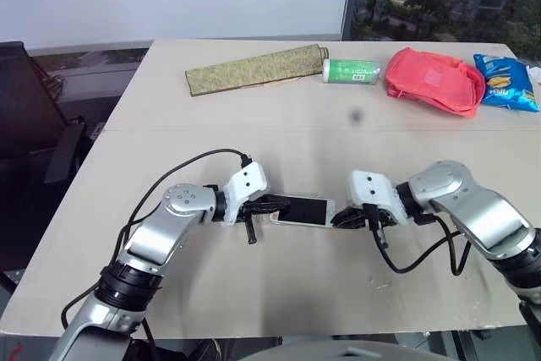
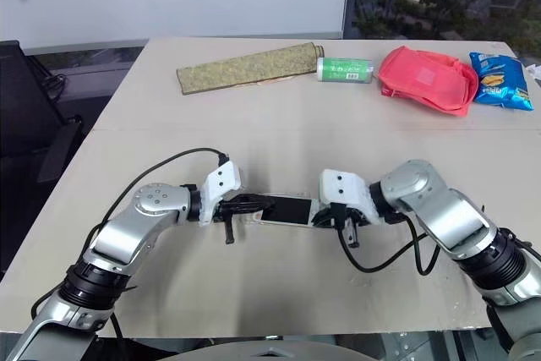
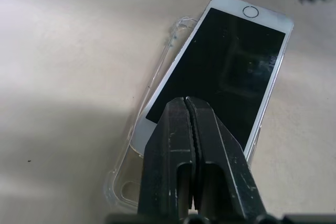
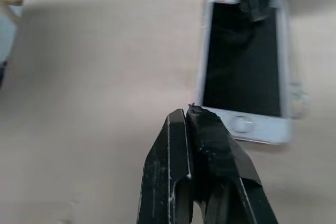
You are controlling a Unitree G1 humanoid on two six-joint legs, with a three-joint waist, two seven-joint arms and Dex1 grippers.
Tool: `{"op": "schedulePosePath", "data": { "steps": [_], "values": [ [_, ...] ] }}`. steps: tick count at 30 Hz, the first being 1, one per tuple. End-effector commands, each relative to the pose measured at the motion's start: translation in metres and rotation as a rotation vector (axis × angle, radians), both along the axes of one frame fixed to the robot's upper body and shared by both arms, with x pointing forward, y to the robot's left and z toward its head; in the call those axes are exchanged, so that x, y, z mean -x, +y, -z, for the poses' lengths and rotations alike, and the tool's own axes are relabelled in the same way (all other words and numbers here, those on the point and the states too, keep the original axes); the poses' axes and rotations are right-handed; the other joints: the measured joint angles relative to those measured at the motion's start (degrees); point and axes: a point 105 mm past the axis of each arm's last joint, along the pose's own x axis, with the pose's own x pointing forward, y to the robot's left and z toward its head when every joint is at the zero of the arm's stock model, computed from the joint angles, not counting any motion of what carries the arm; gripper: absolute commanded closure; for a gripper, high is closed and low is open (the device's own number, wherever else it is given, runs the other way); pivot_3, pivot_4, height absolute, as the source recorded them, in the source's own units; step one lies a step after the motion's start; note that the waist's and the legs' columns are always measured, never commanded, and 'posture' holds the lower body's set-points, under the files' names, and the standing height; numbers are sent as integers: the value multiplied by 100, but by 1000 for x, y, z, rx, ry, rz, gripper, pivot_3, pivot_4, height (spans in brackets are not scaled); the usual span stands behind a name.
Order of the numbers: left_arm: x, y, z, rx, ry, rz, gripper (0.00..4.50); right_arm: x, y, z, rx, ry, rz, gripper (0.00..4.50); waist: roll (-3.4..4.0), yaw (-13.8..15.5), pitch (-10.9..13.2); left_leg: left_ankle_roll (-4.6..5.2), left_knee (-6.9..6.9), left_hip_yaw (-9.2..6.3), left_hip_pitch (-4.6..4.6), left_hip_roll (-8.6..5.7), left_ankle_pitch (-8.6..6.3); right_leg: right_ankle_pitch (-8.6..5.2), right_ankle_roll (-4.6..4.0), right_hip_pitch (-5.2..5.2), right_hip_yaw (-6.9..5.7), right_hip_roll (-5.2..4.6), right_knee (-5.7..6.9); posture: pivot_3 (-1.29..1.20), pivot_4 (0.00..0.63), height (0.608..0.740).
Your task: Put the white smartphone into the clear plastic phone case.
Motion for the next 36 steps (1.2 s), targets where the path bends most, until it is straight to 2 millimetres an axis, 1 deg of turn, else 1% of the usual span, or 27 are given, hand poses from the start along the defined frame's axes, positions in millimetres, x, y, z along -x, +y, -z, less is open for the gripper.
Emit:
{"op": "schedulePosePath", "data": {
  "steps": [1, 3, 6, 9, 12, 18, 21, 23, 25, 27, 29, 31, 33, 34, 36],
  "values": [
    [12, 2, 30, -68, 118, -7, 4500, -3, 1, 4, 16, -21, 21, 4453, 0, 1, 0, 0, 0, 0, 0, 0, 0, 0, -1, 0, 0, -1, 0, 0, 150, 740],
    [12, 2, 30, -68, 117, -7, 4500, -7, 4, 5, 11, -31, 47, 4453, 0, 1, 0, 0, 0, 1, 0, -1, 0, 2, -3, 0, 1, -2, -1, 0, 150, 740],
    [13, 2, 30, -68, 119, -9, 4500, -18, 11, 2, -29, -75, 110, 4453, -1, -1, 0, 0, 0, 0, 0, 0, 0, 8, -14, 0, 0, -1, 0, 0, 150, 740],
    [13, 2, 29, -68, 120, -10, 4500, -23, 11, 1, -33, -94, 133, 4453, 0, -24, 0, -1, 0, 1, 5, 3, 0, 7, -11, 1, 0, 2, 1, 0, 150, 740],
    [13, 3, 29, -68, 121, -13, 4500, -25, 11, -1, -35, -105, 144, 4453, 0, -23, 0, -1, 0, 0, 11, 4, 1, 0, 0, 1, 1, 4, 4, 0, 150, 740],
    [10, 4, 27, -65, 102, -20, 4500, -19, 9, -4, -46, -90, 127, 4453, 0, -20, 0, -1, 0, 0, 11, 6, 1, 1, -1, 1, 2, 3, 3, 0, 150, 740],
    [5, 4, 16, -41, 64, -32, 4500, -16, 9, -14, -84, -69, 123, 4453, 1, -17, 1, -1, 0, 0, 6, 6, 0, 1, -2, -1, 1, 1, 2, 0, 150, 740],
    [1, 2, -2, 13, 25, -38, 4500, -16, 3, -25, -111, -56, 130, 4453, 1, -9, 5, -1, 0, 0, 2, 5, 0, 3, -4, -3, 1, 0, 0, 0, 150, 740],
    [0, 2, -26, 73, -22, -27, 4500, -18, -5, -36, -132, -51, 150, 4453, -2, -7, 8, -1, 0, -1, -10, 5, 0, 3, -4, -13, 0, -1, -1, 0, 150, 740],
    [0, 3, -49, 121, -54, -17, 4500, -20, -13, -43, -137, -49, 170, 4453, -13, -6, 21, -1, 0, -1, -35, 5, 0, 11, -15, -34, 0, -1, -1, 0, 150, 740],
    [0, 7, -65, 139, -75, -22, 4500, -23, -19, -45, -133, -50, 192, 4453, -18, -6, 28, -1, -1, -4, -41, 5, 0, 13, -20, -39, -4, -1, -2, 0, 150, 740],
    [-2, 17, -77, 117, -95, -49, 4500, -31, -30, -42, -99, -73, 240, 4453, -18, -6, 28, -1, -11, -7, -45, 4, 0, 12, -21, -41, -8, 1, -9, 0, 150, 740],
    [-3, 37, -73, 11, -94, -81, 4500, -43, -42, -31, -13, -125, 288, 4453, -19, -20, 30, -1, -23, -5, -46, 2, 0, 13, -21, -42, -7, 3, -21, 0, 150, 740],
    [-2, 46, -66, -45, -80, -90, 4500, -46, -46, -25, 22, -141, 295, 4453, -18, -33, 31, -1, -27, -3, -45, 2, 0, 13, -20, -42, -6, 4, -26, 0, 150, 740],
    [1, 61, -52, -132, -43, -106, 4500, -47, -44, -20, 40, -144, 292, 4453, -16, -37, 32, -1, -45, 11, -39, 0, 0, 13, -20, -45, 3, 3, -37, 0, 150, 740]
  ]
}}
